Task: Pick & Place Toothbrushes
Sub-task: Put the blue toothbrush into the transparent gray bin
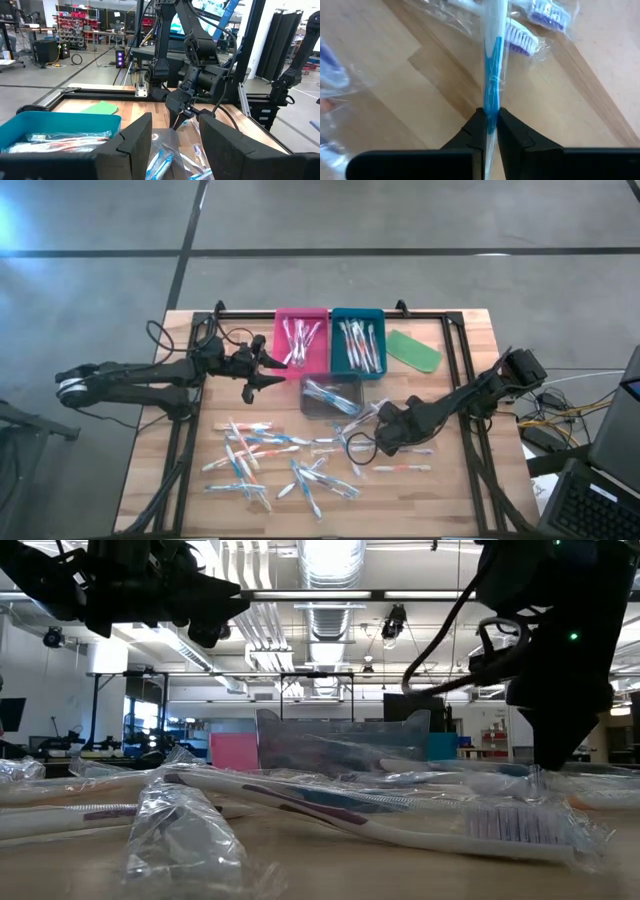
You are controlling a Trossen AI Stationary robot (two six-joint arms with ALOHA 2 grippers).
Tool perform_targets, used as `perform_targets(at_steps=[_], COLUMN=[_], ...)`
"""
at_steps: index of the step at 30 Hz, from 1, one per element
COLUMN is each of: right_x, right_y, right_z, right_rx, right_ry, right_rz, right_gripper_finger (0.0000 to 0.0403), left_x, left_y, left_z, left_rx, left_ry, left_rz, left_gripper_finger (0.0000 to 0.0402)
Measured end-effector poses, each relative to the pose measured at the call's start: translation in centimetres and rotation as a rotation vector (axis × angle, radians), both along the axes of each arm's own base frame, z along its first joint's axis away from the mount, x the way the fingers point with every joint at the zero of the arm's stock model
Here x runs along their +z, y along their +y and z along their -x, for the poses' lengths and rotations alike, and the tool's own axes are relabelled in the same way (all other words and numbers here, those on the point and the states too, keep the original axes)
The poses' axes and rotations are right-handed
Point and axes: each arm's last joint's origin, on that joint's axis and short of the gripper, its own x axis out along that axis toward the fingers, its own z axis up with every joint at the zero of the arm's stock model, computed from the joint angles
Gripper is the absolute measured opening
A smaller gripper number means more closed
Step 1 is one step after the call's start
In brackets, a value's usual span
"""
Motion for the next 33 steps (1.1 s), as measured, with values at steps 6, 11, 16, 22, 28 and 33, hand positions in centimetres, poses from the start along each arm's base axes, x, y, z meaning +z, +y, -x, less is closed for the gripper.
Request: perform_targets(at_steps=[6,11,16,22,28,33], right_x=[1.4,3.2,5.8,9.1,11.3,10.9], right_y=[0.6,1.5,3.0,5.4,7.2,7.4], right_z=[0.5,1.2,1.9,2.2,1.8,1.3], right_rx=[0.027,0.062,0.162,0.412,0.861,1.348], right_ry=[-0.061,-0.165,-0.357,-0.649,-0.782,-0.570], right_rz=[-0.012,-0.010,-0.031,0.031,0.300,0.697], right_gripper_finger=[0.0022,0.0021,0.0021,0.0021,0.0021,0.0022], left_x=[0.0,0.0,-0.1,-0.2,-0.2,-0.2], left_y=[0.0,0.0,0.0,0.0,0.0,0.0], left_z=[0.0,0.0,0.0,0.0,0.0,0.0], left_rx=[0.000,0.000,-0.004,-0.006,-0.008,-0.012], left_ry=[0.000,0.001,0.013,0.023,0.027,0.037], left_rz=[0.000,0.002,0.040,0.046,0.081,0.166], left_gripper_finger=[0.0170,0.0170,0.0170,0.0170,0.0170,0.0170])
